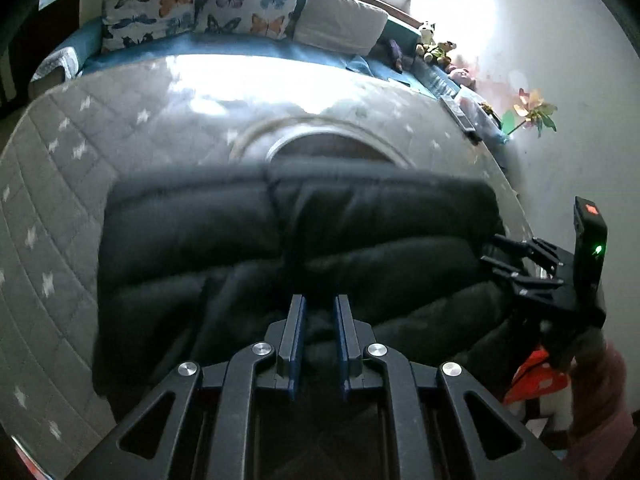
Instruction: Fold large clothes
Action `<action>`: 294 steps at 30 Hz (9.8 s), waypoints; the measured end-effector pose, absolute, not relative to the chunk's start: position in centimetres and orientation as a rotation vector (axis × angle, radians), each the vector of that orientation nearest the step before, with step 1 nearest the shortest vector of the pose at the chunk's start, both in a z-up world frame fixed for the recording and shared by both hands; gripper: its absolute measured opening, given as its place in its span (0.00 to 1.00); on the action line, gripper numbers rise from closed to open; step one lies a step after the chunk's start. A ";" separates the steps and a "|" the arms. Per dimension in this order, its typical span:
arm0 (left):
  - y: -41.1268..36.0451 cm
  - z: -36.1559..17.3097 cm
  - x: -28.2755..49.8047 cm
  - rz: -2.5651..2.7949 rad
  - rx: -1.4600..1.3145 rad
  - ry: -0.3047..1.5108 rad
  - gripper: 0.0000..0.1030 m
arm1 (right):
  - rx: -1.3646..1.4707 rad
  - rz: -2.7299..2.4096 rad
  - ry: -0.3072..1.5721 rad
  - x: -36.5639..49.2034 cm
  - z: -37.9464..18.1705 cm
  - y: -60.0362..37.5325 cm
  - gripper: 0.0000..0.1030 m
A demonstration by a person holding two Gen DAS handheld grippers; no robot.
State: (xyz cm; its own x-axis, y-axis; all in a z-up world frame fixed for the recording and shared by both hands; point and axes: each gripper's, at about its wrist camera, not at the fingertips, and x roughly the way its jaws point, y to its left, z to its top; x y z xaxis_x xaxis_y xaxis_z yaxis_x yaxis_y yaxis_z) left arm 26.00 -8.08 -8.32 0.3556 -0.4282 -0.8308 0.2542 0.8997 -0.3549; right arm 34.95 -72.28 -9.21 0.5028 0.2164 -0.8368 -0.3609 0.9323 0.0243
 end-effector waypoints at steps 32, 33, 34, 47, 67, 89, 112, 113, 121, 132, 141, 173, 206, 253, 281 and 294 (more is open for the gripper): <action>-7.3 -13.3 21.0 -0.527 -0.138 1.037 0.16 | -0.354 0.414 0.849 27.5 -6.2 -66.4 0.61; -7.3 -13.4 20.9 -0.525 -0.130 1.033 0.16 | -0.350 0.389 0.846 27.6 -5.9 -67.4 0.61; -7.3 -13.4 20.8 -0.525 -0.126 1.031 0.16 | -0.342 0.366 0.852 27.8 -5.9 -68.3 0.62; -7.6 -12.0 20.1 -0.506 -0.104 1.027 0.16 | -0.224 0.372 0.875 27.9 -6.6 -71.8 0.62; -1.7 -5.0 25.3 -0.305 -0.178 0.948 0.65 | -0.073 0.384 0.912 32.1 -5.8 -76.0 0.69; 2.5 -14.9 30.6 -0.382 -0.396 1.131 1.00 | 0.471 0.508 1.089 39.6 -14.3 -84.0 1.00; 3.3 -20.4 31.7 -0.526 -0.556 1.161 1.00 | 0.509 0.649 1.179 38.6 -14.8 -81.7 1.00; 3.2 -20.5 31.7 -0.525 -0.552 1.157 1.00 | 0.520 0.647 1.167 38.7 -14.9 -81.6 1.00; 0.7 -19.8 30.2 -0.524 -0.501 1.171 0.97 | 0.567 0.667 1.127 36.5 -13.5 -81.4 0.73; -0.2 -21.0 31.1 -0.559 -0.515 1.206 1.00 | 0.613 0.718 1.106 37.9 -16.2 -81.6 0.98; -4.4 -18.9 29.3 -0.439 -0.321 1.143 0.93 | 0.579 0.692 1.079 36.5 -14.7 -80.7 0.75; -23.4 -1.9 26.5 -0.351 0.056 0.840 0.49 | 0.372 0.528 0.752 34.7 -2.8 -83.5 0.46; -40.9 -5.6 45.9 -0.317 0.216 0.961 0.85 | 0.100 -0.114 0.911 45.9 -9.2 -93.5 0.73; -40.9 1.6 31.0 -0.365 0.179 0.821 0.86 | -0.037 -0.071 0.780 40.2 -9.9 -81.5 0.74; -44.7 -7.9 36.5 -0.421 0.295 0.928 0.93 | -0.077 -0.016 0.898 46.0 -14.8 -76.7 0.75; -44.3 -8.3 36.5 -0.431 0.306 0.911 0.94 | -0.051 -0.066 0.902 42.7 -13.5 -82.9 0.75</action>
